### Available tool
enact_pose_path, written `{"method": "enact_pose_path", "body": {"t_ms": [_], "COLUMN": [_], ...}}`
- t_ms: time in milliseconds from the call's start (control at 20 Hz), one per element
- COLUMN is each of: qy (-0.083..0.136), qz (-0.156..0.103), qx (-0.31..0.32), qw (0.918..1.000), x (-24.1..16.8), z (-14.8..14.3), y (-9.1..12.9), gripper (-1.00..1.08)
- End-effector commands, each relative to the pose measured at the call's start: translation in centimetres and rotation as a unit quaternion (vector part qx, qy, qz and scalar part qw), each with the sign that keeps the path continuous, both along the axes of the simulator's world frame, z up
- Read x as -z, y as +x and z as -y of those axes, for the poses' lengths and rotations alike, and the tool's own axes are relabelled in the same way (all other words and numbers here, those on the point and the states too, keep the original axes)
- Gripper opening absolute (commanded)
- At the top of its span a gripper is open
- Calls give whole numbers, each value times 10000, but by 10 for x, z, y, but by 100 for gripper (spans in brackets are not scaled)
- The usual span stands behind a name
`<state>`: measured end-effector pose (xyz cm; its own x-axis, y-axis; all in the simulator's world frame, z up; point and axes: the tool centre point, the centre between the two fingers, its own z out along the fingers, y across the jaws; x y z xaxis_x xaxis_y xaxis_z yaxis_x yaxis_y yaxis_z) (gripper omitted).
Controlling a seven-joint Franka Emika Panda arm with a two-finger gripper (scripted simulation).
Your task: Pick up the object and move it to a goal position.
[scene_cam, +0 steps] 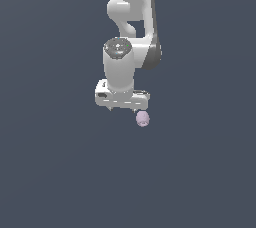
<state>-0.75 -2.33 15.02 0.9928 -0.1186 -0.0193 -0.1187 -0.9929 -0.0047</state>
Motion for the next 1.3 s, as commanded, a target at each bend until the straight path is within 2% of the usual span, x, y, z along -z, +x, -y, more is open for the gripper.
{"method": "enact_pose_path", "body": {"t_ms": [0,650,850,1250], "qy": [-5,-31,-28,-28], "qz": [3,85,95,89], "qx": [-51,-643,-709,-706], "qw": [10000,9979,9974,9975], "x": [5,55,60,72], "z": [-7,-89,-98,-97], "y": [-1,-22,-25,-26], "gripper": [100,100,100,100]}}
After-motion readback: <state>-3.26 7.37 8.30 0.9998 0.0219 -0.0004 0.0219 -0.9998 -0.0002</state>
